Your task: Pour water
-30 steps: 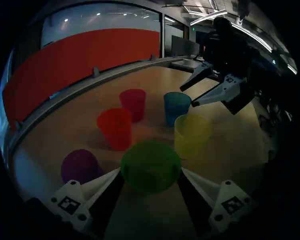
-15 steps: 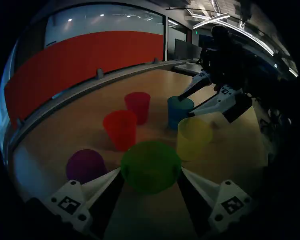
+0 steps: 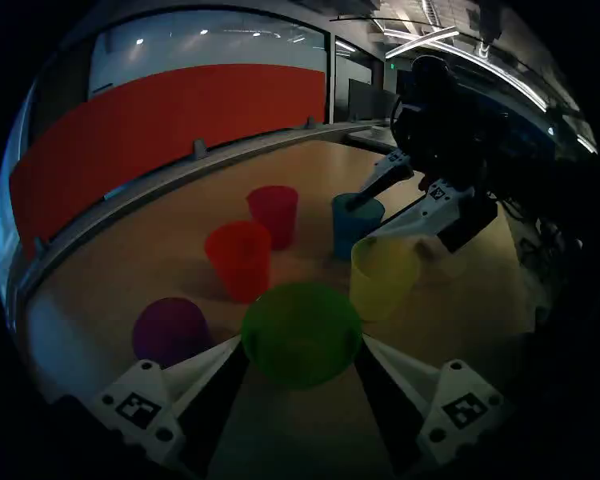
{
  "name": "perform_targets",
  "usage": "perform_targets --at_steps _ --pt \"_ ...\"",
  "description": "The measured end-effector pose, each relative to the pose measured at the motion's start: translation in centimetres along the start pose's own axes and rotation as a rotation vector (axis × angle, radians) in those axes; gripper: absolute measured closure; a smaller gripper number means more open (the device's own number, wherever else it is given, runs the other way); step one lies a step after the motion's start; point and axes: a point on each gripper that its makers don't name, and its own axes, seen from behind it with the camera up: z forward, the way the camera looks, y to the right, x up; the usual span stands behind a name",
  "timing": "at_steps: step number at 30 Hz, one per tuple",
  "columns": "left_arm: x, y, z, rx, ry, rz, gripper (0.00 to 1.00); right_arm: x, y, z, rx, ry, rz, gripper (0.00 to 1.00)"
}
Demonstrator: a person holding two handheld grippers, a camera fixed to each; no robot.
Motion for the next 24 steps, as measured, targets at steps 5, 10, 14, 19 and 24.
perform_targets --at_steps 5,10,14,19,24 --pt "0.0 -0.1 -0.1 0.004 0.004 -0.001 0.14 0.0 0.3 0.2 -0.016 0.009 -0.002 0.1" --pt "0.2 0.1 -0.2 0.005 0.015 -0.007 0.14 0.0 0.1 0.0 -0.018 0.028 0.01 0.11" --pt "0.4 0.2 -0.5 0.007 0.021 -0.008 0.14 0.2 0.0 -0.4 -0.017 0.044 0.015 0.11" --pt "0.9 0.5 -1.0 0.012 0.034 0.0 0.14 1.6 0.3 -1.6 -0.024 0.082 0.024 0.11" --pt "1.9 0.6 -1.7 0.026 0.062 0.001 0.14 3.4 0.5 -3.3 -0.037 0.127 0.024 0.11"
